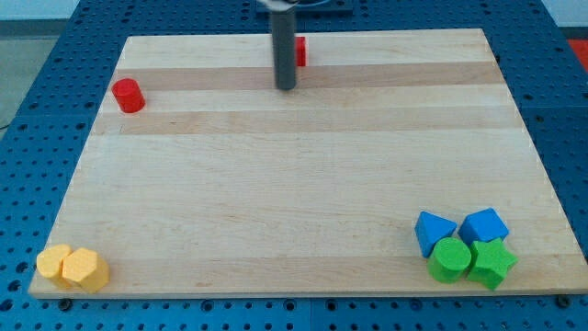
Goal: Push red circle closer to red star
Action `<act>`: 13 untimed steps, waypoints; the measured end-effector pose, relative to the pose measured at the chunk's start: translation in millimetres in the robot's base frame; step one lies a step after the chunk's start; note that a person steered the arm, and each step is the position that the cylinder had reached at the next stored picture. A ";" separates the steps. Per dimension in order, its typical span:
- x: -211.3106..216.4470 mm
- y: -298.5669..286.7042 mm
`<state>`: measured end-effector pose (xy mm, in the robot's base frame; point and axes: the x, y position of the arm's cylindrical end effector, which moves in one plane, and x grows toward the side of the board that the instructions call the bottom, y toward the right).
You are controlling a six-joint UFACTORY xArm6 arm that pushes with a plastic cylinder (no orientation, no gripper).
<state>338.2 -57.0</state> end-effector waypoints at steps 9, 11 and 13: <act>-29.5 -164.6; -1.2 -155.5; -60.5 -57.9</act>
<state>277.7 -114.9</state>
